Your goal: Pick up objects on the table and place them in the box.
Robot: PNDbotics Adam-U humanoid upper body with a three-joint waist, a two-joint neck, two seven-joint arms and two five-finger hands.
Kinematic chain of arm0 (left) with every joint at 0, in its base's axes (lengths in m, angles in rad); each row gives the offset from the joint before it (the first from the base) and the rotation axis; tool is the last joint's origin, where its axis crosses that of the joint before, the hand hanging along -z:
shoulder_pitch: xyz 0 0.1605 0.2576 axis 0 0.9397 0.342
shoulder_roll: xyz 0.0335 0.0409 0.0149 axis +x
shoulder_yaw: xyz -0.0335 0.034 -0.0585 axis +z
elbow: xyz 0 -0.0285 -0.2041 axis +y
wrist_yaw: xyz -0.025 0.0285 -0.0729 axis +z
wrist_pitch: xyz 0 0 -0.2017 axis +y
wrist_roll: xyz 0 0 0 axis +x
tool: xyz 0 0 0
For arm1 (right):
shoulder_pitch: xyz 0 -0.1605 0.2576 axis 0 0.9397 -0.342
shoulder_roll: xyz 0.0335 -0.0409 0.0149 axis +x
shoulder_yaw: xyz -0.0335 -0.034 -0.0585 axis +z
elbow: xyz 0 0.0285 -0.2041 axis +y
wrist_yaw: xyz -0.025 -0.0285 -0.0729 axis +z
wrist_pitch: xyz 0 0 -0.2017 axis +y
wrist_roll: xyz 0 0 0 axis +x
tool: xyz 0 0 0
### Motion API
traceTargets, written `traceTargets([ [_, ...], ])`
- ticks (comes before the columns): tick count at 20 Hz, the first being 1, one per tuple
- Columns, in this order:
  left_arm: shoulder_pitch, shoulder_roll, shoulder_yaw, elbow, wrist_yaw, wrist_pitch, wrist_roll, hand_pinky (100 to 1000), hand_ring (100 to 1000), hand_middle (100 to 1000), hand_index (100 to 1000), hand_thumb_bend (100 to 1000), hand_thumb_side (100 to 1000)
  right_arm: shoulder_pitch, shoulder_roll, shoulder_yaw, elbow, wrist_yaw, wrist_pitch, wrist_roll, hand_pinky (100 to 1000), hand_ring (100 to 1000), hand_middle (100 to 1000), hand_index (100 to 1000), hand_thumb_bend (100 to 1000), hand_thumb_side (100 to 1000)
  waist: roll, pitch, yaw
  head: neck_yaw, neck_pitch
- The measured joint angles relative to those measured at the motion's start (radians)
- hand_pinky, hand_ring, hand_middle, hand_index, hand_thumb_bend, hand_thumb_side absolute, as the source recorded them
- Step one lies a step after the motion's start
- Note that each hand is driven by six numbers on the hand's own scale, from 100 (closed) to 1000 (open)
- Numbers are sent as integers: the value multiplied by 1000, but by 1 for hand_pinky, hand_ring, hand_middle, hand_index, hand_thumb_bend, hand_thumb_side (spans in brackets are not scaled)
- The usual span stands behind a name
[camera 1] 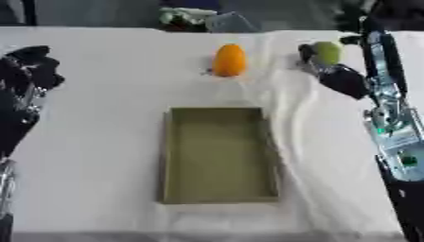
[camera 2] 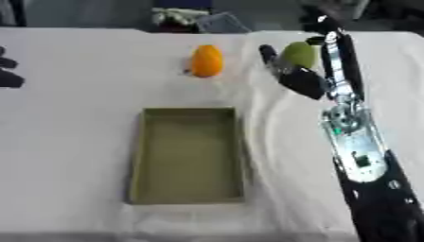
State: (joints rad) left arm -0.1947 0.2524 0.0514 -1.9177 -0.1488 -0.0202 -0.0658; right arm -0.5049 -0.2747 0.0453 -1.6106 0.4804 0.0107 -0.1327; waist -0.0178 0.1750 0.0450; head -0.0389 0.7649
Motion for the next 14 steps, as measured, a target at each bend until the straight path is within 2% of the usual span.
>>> traceTargets([
  [7,2,0,0,0,0,1,-2,661,599,632,806,433,699,-167,-38,17,190,5,11,11,749,810,782,922,482,417,1,-5,4,-14,0],
  [14,9,0,-1,0,4,2,-6,661,599,632,806,433,700,-338,-35,6,520,67,20,19,750,811,783,924,489,431,4,-9,4,-32,0],
])
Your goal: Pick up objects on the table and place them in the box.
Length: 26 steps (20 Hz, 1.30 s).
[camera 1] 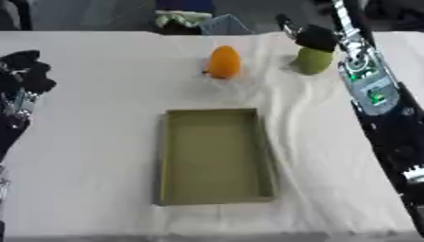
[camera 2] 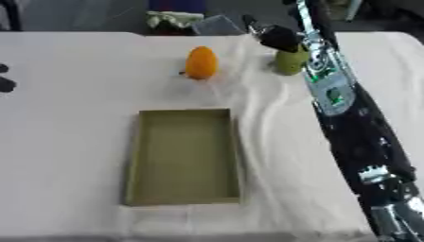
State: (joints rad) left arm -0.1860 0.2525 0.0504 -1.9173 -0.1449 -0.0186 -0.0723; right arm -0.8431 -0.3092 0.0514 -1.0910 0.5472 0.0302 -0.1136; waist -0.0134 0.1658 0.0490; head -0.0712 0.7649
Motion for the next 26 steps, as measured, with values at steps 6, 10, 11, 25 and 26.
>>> traceTargets([
  [6,1,0,-6,0,4,-3,-4,661,600,632,806,433,701,-127,67,-61,293,89,21,-48,751,811,783,924,492,431,9,0,2,-19,0],
  [10,1,0,-9,0,5,-5,-8,661,600,632,806,432,700,-179,104,-106,421,151,58,-108,749,809,780,922,492,426,12,-3,7,-29,0],
  [11,1,0,-11,0,5,-5,-9,661,600,632,806,432,700,-188,111,-117,447,164,69,-126,749,809,780,922,492,426,12,-4,8,-32,0],
  [25,1,0,-12,6,6,-4,-12,661,602,632,805,434,701,-217,114,-174,628,192,174,-288,750,807,778,914,426,384,4,-5,10,-45,-1],
  [26,1,0,-12,6,6,-4,-12,661,602,633,805,432,701,-217,109,-174,636,190,180,-295,751,807,778,913,438,377,3,-5,10,-45,-1],
])
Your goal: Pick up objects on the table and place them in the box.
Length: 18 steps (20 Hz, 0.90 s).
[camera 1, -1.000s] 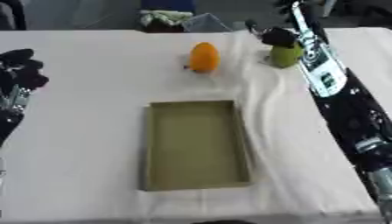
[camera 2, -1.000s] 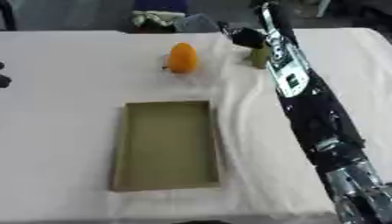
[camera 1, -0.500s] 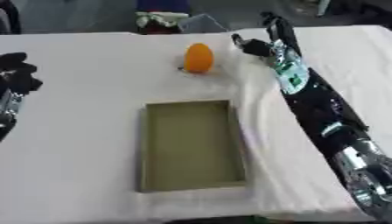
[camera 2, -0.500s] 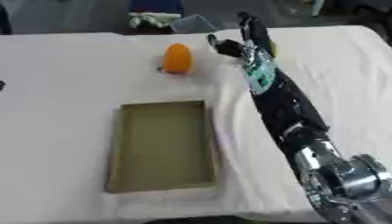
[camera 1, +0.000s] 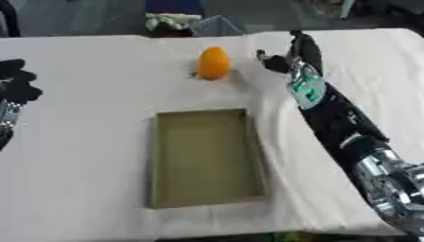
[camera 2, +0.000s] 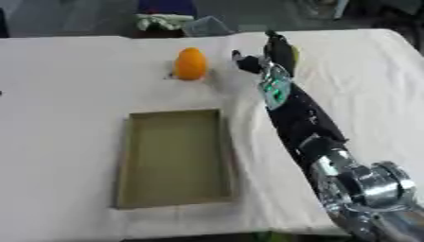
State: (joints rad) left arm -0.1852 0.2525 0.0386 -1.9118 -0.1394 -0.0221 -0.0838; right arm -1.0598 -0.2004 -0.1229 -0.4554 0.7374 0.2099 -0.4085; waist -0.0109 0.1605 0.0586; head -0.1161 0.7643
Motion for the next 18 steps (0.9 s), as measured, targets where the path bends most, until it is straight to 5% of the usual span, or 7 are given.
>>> traceTargets([
  [7,0,0,0,0,0,0,0,661,603,633,805,432,701,0,-17,0,14,5,22,-72,741,800,769,905,407,359,0,0,1,0,0],
  [16,0,0,0,0,0,0,0,661,604,633,806,433,700,-14,-37,0,-85,66,0,-78,746,803,772,906,397,350,-1,-2,1,-1,0],
  [17,0,0,0,0,0,0,0,661,604,633,806,430,701,-14,-41,-1,-88,74,5,-73,747,803,771,906,384,272,-1,-2,1,-1,0],
  [18,0,0,0,0,0,0,0,661,604,633,806,432,700,-14,-43,-4,-88,81,12,-69,747,804,773,907,398,354,-1,-3,-1,-1,0],
])
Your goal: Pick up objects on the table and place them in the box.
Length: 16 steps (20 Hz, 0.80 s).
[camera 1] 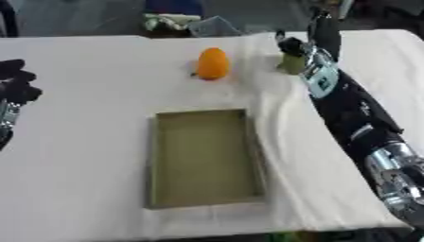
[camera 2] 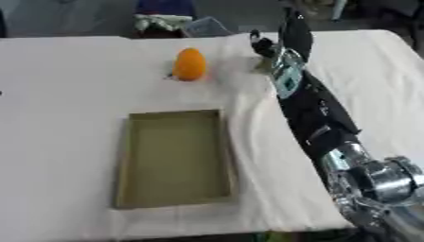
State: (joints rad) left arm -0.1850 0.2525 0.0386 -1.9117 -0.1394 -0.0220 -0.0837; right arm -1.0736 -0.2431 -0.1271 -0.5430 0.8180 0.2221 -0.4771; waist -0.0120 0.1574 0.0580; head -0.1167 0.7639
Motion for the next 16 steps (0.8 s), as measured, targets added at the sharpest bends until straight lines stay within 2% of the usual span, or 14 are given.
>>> traceTargets([
  [5,0,0,0,0,0,0,0,661,605,634,806,432,700,6,-8,-11,32,-2,29,19,750,805,775,906,399,361,0,-1,-3,0,0],
  [6,0,0,0,0,0,0,0,661,605,634,806,432,700,11,-8,-12,44,-5,34,22,751,805,772,905,457,226,0,-1,-3,0,0],
  [7,0,0,0,0,0,0,0,661,605,634,806,432,700,14,-8,-12,57,-9,37,25,752,805,776,904,392,359,1,-1,-3,0,0],
  [12,0,0,0,0,0,0,0,662,605,634,806,432,700,25,-7,-9,111,-28,52,36,753,805,776,895,342,323,4,-1,-3,-3,0],
  [13,0,0,0,0,0,0,0,662,605,634,806,432,700,27,-7,-8,117,-30,53,37,754,805,776,879,301,293,4,-1,-3,-3,0],
  [16,0,0,0,0,0,0,0,662,605,634,806,432,700,28,-7,-6,132,-37,56,40,754,805,776,879,301,293,4,-1,-3,-4,0],
])
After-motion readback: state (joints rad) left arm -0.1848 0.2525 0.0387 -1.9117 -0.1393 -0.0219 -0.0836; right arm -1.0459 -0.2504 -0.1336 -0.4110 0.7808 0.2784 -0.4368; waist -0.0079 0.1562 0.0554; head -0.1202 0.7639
